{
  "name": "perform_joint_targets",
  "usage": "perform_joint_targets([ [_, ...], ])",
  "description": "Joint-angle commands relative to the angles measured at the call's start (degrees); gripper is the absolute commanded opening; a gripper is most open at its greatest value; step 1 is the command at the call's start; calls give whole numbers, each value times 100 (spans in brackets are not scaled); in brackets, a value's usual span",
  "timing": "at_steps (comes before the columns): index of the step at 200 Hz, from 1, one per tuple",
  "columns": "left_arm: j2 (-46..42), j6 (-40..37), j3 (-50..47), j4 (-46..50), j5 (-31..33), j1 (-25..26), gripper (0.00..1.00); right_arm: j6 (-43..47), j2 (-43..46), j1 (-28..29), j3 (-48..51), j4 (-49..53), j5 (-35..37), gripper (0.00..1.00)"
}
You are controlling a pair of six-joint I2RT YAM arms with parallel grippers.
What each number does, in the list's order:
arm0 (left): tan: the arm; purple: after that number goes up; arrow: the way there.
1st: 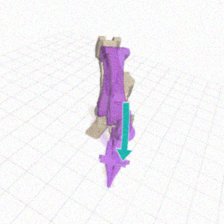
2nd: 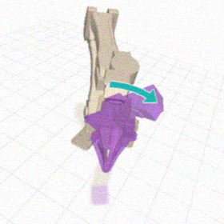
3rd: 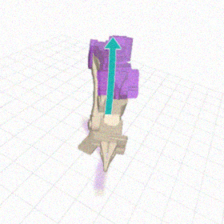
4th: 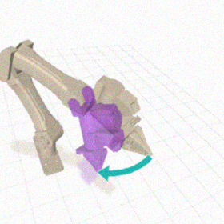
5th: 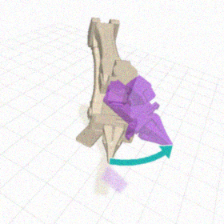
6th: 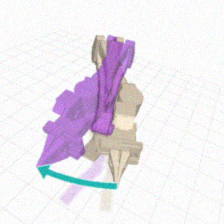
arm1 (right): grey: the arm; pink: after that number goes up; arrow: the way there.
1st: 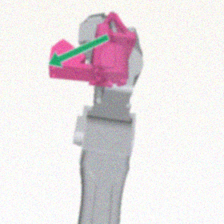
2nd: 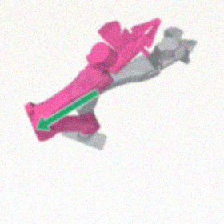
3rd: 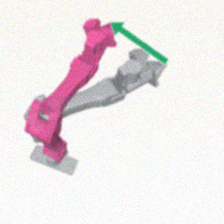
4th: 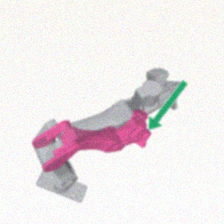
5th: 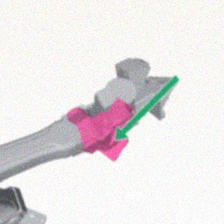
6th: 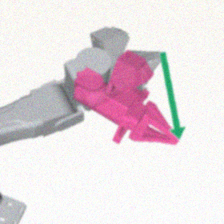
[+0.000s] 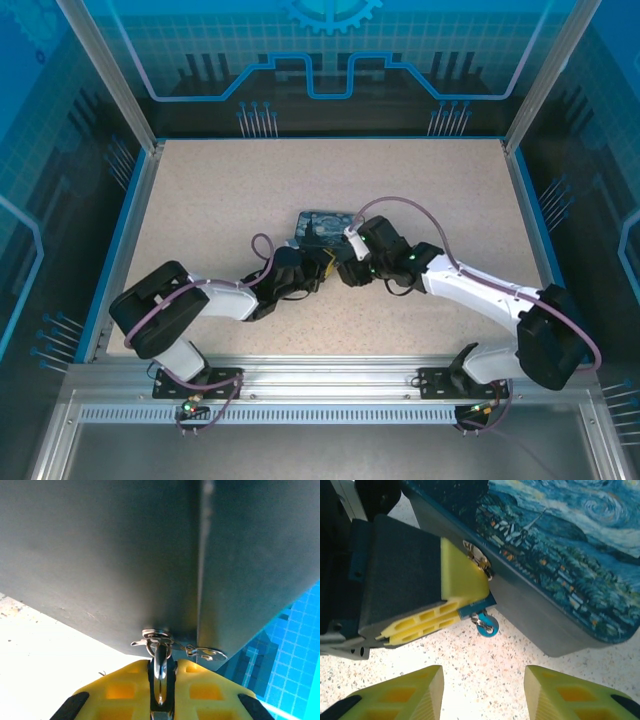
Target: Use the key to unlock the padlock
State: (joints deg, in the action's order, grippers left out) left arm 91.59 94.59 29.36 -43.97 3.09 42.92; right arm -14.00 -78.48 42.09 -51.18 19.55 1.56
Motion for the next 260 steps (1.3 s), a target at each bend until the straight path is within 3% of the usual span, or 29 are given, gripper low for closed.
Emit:
perform_joint_targets([
  [1, -208, -21, 201, 96, -177, -38, 0, 169, -158, 73, -212, -87, 87, 46],
  [95, -282, -94, 342, 388, -344, -131, 0, 555, -541, 105, -327, -39, 21, 50],
  [170, -286, -125, 396, 456, -409, -151, 0, 585, -847, 129, -447, -153, 131, 48],
  [216, -296, -165, 421, 522, -433, -149, 0, 591, -1060, 133, -633, -180, 163, 44],
  [260, -282, -169, 415, 535, -461, -144, 0, 539, -1157, 99, -701, -231, 114, 28],
])
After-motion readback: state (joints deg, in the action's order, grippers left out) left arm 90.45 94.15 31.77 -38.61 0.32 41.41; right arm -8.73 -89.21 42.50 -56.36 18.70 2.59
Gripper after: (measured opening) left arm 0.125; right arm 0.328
